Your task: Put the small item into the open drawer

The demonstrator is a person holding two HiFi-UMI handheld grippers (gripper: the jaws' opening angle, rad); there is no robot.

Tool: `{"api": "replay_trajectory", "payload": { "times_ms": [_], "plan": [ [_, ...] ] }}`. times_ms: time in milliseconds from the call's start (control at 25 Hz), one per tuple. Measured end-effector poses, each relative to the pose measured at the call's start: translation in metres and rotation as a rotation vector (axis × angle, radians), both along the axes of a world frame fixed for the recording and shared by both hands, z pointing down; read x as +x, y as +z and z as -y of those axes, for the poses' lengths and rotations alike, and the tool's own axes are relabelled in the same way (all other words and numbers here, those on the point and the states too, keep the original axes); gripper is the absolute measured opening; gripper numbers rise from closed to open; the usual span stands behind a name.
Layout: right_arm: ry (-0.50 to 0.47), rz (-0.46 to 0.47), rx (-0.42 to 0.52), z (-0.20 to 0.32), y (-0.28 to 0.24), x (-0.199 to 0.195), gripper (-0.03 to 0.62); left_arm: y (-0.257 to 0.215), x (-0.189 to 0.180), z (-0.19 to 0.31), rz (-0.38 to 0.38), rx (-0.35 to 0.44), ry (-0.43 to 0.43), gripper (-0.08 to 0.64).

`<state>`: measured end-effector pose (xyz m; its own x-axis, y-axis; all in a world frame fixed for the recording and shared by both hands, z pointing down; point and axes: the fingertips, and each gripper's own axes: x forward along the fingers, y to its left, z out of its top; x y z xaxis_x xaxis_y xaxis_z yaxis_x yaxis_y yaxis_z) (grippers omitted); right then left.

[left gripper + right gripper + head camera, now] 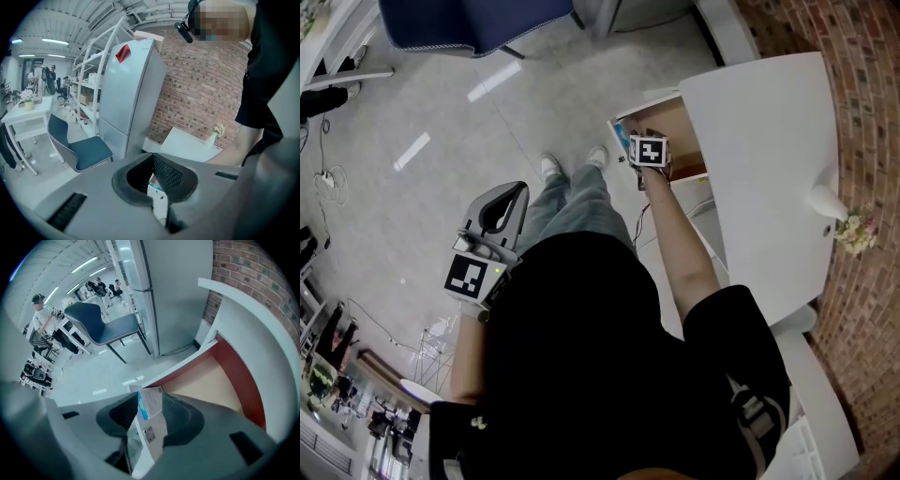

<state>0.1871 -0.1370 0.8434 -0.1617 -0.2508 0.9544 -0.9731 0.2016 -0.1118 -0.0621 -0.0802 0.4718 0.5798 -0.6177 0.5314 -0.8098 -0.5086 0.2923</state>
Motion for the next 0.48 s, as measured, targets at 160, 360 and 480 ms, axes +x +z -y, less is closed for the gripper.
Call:
{"api": "replay_trajectory", "payload": {
  "times_ms": [160, 360, 480],
  "plan": [
    [-0.001, 0.014, 0.041, 0.003, -0.031, -0.007, 0.155, -0.004, -0.001, 0.006, -0.031, 0.026, 0.001, 0.003],
    [0.021, 0.055, 0.139, 0.010, -0.081, -0.015, 0.083, -0.014, -0.002, 0.015, -0.072, 0.072, 0.004, 0.003],
    [0.016, 0.070, 0.206, 0.015, -0.118, -0.024, 0.046, -0.020, -0.004, 0.019, -0.081, 0.103, 0.013, 0.003]
  ]
}}
